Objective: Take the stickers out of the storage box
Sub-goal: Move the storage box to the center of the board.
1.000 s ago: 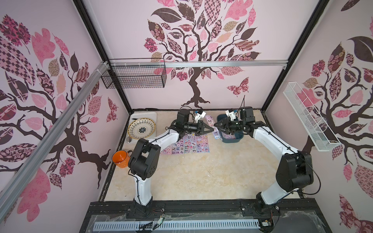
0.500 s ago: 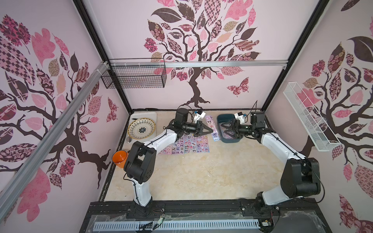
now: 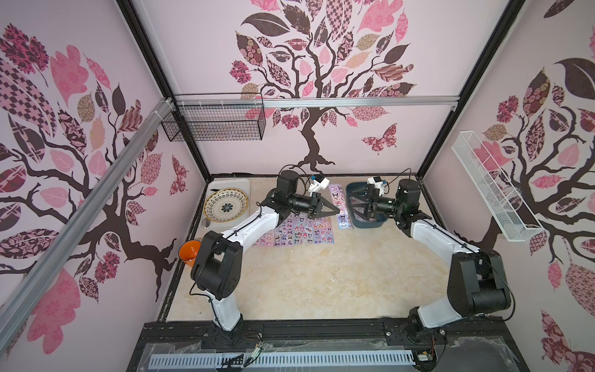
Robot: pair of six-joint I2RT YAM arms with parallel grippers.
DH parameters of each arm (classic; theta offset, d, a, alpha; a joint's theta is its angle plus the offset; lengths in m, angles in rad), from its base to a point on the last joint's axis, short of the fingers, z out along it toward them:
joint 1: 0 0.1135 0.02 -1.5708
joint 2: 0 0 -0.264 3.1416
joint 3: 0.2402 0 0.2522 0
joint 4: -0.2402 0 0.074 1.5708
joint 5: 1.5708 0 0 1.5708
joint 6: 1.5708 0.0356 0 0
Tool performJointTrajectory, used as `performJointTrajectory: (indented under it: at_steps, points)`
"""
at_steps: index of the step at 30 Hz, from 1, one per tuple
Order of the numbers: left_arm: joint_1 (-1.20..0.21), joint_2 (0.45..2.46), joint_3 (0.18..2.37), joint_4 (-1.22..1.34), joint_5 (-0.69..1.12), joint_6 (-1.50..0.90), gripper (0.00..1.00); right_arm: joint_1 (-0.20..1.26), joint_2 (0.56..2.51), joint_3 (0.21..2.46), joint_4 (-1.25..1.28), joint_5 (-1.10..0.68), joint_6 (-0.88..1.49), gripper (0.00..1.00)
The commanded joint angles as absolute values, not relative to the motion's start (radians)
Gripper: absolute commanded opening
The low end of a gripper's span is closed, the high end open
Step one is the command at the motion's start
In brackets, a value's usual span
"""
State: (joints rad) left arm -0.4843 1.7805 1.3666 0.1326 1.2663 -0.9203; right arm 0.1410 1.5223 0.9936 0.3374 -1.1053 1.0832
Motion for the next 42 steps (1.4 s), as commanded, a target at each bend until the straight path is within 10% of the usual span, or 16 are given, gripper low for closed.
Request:
performJointTrajectory:
  at_steps: [1, 21, 33, 42]
  points:
    - [-0.488, 1.792, 1.387, 0.255, 1.304, -0.999, 0.0, 0.171, 1.565, 1.049, 0.465, -1.136, 1.169, 0.98]
    - [-0.434, 1.782, 1.356, -0.059, 1.233, -0.751, 0.0, 0.168, 1.479, 1.153, 0.035, -1.149, 0.899, 0.72]
    - [-0.423, 1.792, 1.381, -0.205, 1.218, -0.642, 0.02, 0.166, 1.502, 1.226, -0.296, -1.031, 0.659, 0.02]
    - [-0.372, 1.811, 1.397, -0.334, 1.167, -0.565, 0.19, 0.166, 1.561, 1.287, -0.435, -0.911, 0.541, 0.0]
